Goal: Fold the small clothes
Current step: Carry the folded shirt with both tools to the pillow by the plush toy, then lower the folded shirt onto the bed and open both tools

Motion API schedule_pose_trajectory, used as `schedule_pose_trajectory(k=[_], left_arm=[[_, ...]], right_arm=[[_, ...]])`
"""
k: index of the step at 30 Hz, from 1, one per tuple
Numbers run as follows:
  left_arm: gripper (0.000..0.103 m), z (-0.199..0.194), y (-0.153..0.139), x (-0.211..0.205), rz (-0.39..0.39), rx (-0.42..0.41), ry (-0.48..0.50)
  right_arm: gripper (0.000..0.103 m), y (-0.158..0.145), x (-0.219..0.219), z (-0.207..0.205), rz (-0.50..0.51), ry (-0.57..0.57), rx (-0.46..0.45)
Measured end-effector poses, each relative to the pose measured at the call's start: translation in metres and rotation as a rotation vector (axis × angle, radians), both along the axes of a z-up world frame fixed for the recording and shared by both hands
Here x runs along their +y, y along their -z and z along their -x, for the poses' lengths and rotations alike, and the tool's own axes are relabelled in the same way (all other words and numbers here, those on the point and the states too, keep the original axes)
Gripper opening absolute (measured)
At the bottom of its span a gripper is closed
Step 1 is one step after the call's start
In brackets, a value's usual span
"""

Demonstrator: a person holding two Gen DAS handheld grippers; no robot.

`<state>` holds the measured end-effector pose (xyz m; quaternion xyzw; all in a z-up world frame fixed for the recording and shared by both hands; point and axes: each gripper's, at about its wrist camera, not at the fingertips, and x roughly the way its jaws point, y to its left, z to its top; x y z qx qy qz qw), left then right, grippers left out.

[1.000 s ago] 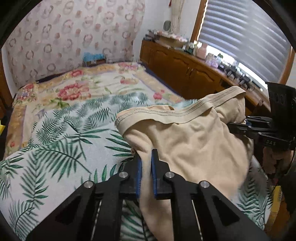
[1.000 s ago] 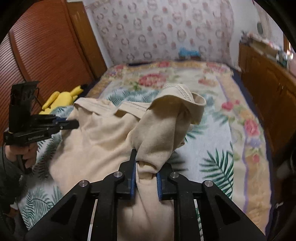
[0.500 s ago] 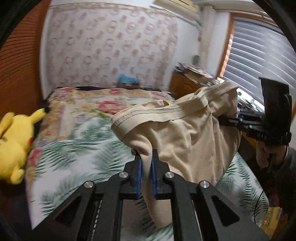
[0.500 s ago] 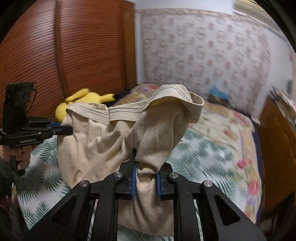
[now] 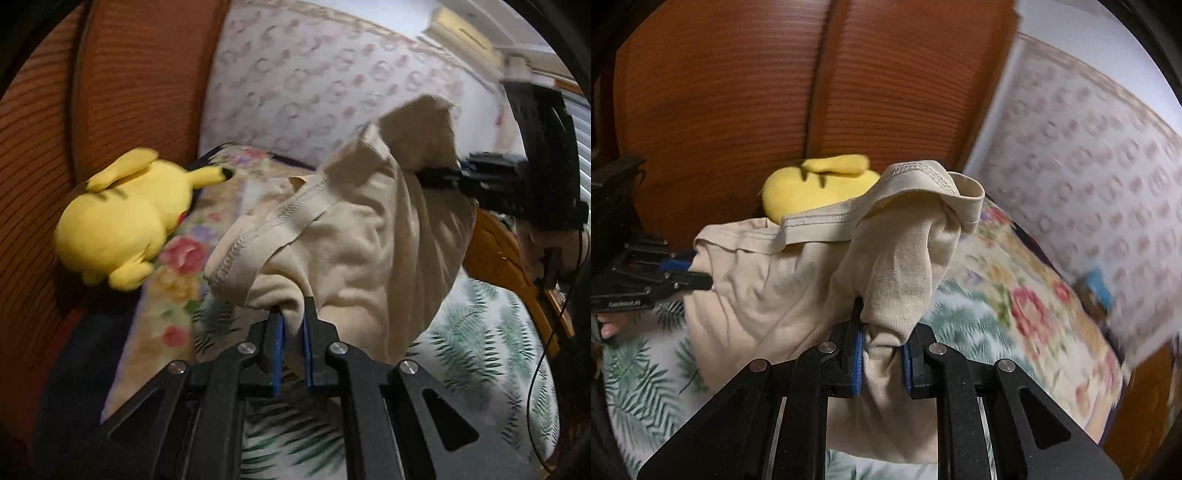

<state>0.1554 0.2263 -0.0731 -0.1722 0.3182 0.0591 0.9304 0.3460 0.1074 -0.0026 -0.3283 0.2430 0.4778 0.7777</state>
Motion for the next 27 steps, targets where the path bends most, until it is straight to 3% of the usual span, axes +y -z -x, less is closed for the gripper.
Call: schedule_pose_trajectory(k=[5,10,13,15,21,27], left_arm=[[0.006,0.006,0.022,0.007,0.016,0.041,-0.04],[0.007,0.008,0.026,0.01,0.007,0.065,-0.068],[0.009,0.007,0.031,0.015,0.004,0.089,-0.08],[0.011,0.008,0.029,0.014,-0.011,0.097,-0.084],[0.025,0.02,0.017,0.01,-0.058,0.06,-0.092],[0.038,0.029,-0.008,-0.004,-0.116,0.004,-0.055]], right_arm=[[0.014,0.03,0.058,-0.013,0.075,-0.04,-0.001],[0.014,0.049,0.092,-0.023,0.087,-0.056,0.021],[0.022,0.053,0.099,-0.033,0.061,-0.008,0.032],[0.038,0.055,0.097,-0.039,0.053,0.077,0.035],[0.039,0.061,0.075,-0.047,0.0,0.16,0.111],[0.039,0.051,0.028,-0.025,-0.112,0.229,0.155]])
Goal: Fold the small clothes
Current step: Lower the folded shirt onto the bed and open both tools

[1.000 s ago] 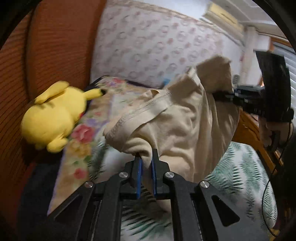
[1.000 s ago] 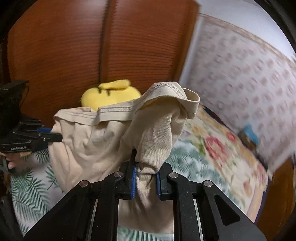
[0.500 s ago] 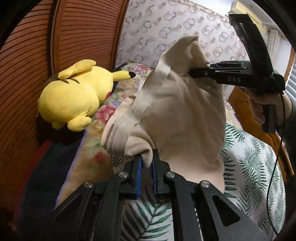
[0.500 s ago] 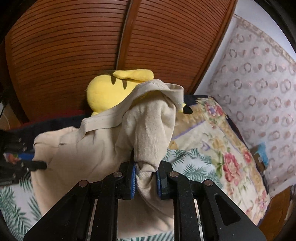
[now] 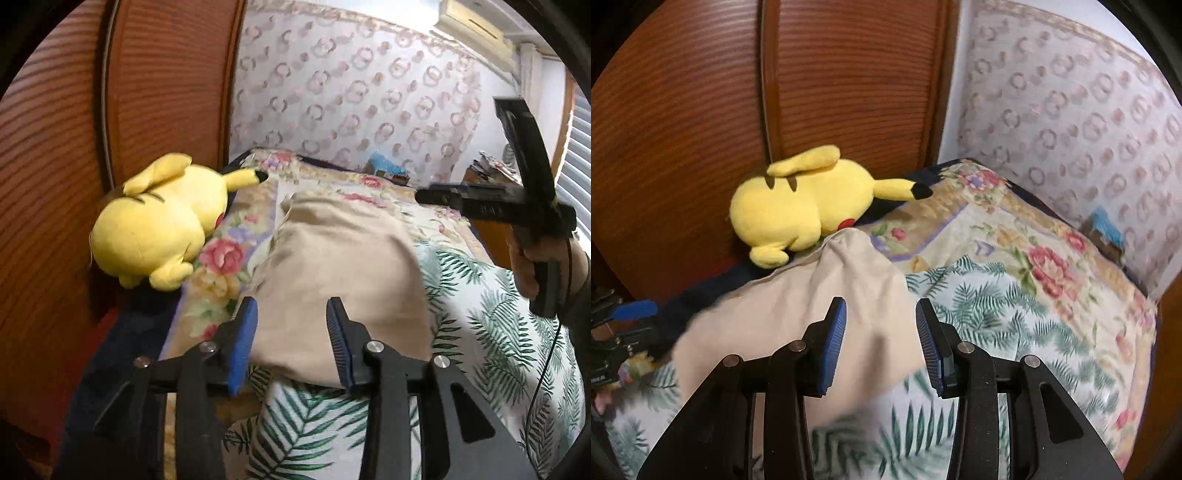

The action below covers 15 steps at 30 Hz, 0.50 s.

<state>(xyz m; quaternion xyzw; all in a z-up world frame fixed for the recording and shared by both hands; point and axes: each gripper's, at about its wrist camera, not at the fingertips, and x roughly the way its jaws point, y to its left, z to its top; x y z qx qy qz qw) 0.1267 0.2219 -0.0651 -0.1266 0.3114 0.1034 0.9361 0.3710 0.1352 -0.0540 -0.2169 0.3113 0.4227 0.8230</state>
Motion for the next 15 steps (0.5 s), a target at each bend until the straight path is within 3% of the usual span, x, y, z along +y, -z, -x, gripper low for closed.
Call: schedule_pose_trajectory(k=[5,11,15], left_arm=[[0.054,0.004,-0.019,-0.022,-0.014,-0.04,0.066],[0.055,0.01,-0.038,-0.063,-0.058,-0.064,0.148],[0.055,0.015,-0.046,-0.09,-0.087,-0.066,0.171]], right_arm=[[0.039,-0.015,-0.054,0.036,-0.089,0.079,0.007],[0.04,-0.036,-0.111,0.078,-0.15,0.151,-0.021],[0.049,-0.049,-0.148,0.11,-0.182,0.208,-0.05]])
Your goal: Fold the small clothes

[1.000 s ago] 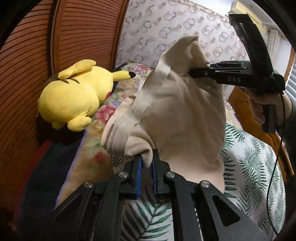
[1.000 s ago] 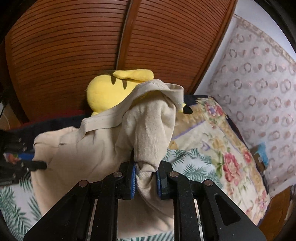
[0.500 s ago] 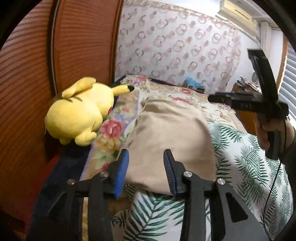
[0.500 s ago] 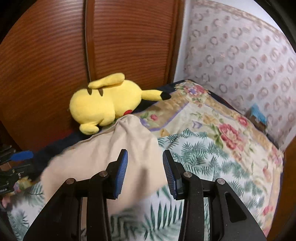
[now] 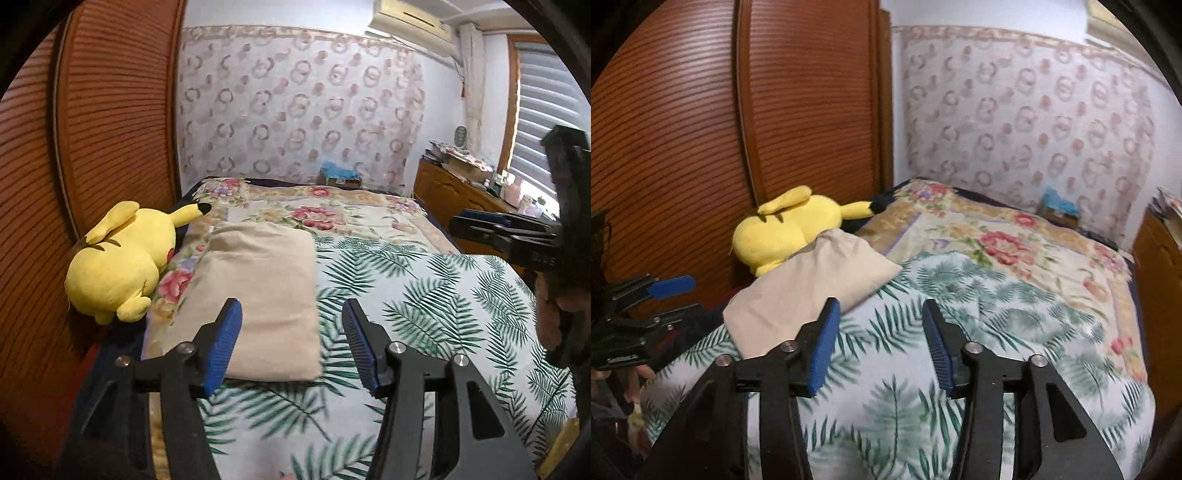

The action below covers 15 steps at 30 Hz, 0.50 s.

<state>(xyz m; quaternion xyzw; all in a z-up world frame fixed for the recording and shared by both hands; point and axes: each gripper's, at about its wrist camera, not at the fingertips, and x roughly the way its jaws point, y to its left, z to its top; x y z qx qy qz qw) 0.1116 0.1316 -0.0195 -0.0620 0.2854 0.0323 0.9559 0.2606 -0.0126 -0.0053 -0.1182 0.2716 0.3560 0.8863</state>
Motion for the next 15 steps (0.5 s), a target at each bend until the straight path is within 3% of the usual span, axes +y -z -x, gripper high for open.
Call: schedule_pose_trajectory(k=[6,15], left_arm=[[0.055,0.01,-0.008,-0.039,-0.029,-0.02,0.06],[0.055,0.022,-0.031,-0.088,-0.034,-0.068,0.129]], right_arm=[[0.069,-0.007,-0.047,0.043,-0.029,0.084,-0.033],[0.086,-0.017,-0.113,0.097,-0.088,0.243,-0.072]])
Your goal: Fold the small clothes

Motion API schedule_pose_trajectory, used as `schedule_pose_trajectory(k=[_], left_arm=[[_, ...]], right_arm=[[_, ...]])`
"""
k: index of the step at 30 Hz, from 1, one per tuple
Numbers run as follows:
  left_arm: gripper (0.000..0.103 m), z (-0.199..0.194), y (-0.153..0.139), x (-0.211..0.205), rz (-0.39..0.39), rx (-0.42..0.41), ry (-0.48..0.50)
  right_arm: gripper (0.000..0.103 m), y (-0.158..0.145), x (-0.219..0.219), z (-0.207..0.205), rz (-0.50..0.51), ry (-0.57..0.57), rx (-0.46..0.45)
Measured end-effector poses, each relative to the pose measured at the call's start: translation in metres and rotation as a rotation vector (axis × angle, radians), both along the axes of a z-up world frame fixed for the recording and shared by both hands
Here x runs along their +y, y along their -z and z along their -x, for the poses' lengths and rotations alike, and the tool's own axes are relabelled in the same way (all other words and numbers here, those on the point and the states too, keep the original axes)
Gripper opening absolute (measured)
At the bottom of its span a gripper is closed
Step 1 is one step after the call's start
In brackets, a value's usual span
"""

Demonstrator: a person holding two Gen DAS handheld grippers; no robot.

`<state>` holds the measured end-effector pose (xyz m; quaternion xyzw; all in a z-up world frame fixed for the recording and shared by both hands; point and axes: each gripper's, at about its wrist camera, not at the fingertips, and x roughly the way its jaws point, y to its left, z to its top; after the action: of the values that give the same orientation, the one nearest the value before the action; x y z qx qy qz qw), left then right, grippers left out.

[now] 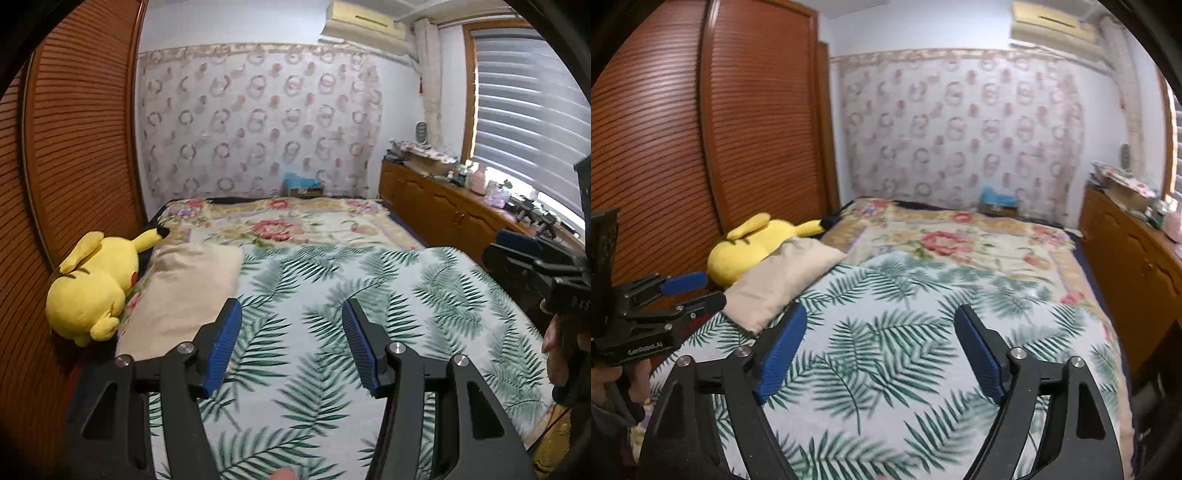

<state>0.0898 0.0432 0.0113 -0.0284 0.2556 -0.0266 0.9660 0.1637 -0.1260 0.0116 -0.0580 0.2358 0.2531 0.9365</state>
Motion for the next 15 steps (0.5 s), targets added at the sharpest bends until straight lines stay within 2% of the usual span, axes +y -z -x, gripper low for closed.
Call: schedule_pose_trajectory(k=[8,15], left_arm=[[0.056,0.016,-0.023,-0.028,-0.011,-0.046,0.02],[0.058,0.021,-0.027,-0.033,-0.02,-0.058,-0.008]], right_arm=[[0.087,-0.024,-0.051,0.045,-0.043,0.152,-0.094],[0.087,-0.032,-0.065,0.06,-0.051,0.196,-0.13]])
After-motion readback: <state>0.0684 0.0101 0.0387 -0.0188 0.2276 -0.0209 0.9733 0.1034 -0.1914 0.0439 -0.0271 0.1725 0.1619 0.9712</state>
